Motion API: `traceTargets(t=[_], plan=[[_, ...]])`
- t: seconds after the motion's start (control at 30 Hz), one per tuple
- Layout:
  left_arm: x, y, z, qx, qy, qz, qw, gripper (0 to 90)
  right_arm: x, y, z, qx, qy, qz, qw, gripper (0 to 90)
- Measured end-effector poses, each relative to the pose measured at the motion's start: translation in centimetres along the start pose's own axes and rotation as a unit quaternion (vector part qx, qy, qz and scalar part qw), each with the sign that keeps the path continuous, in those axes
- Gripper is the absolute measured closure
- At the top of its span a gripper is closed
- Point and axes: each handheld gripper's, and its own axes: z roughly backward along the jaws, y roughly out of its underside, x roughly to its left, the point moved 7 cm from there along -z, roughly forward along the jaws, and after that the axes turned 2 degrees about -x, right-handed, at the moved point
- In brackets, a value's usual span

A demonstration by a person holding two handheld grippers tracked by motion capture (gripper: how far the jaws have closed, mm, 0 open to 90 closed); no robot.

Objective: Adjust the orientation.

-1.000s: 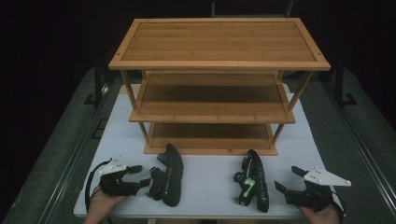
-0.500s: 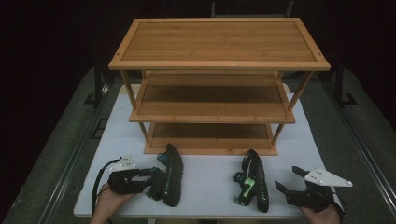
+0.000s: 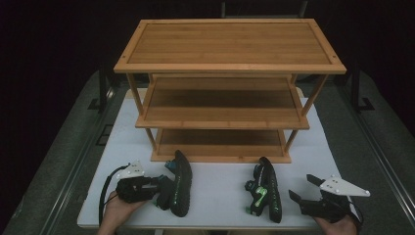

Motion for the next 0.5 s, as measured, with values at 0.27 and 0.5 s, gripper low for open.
traceTargets(t=[0.27,0.5], plan=[[-0.6,-0.9,0.2,-0.017,0.006,-0.003,0.9998,65.3,-0.1,0.0,-0.1,0.0,0.002,-0.002,1.0,15.6],[-0.8,-1.2,0.3,-0.02,0.006,-0.004,0.9998,65.3,-0.2,0.1,0.0,-0.001,0.002,-0.006,1.0,15.6]])
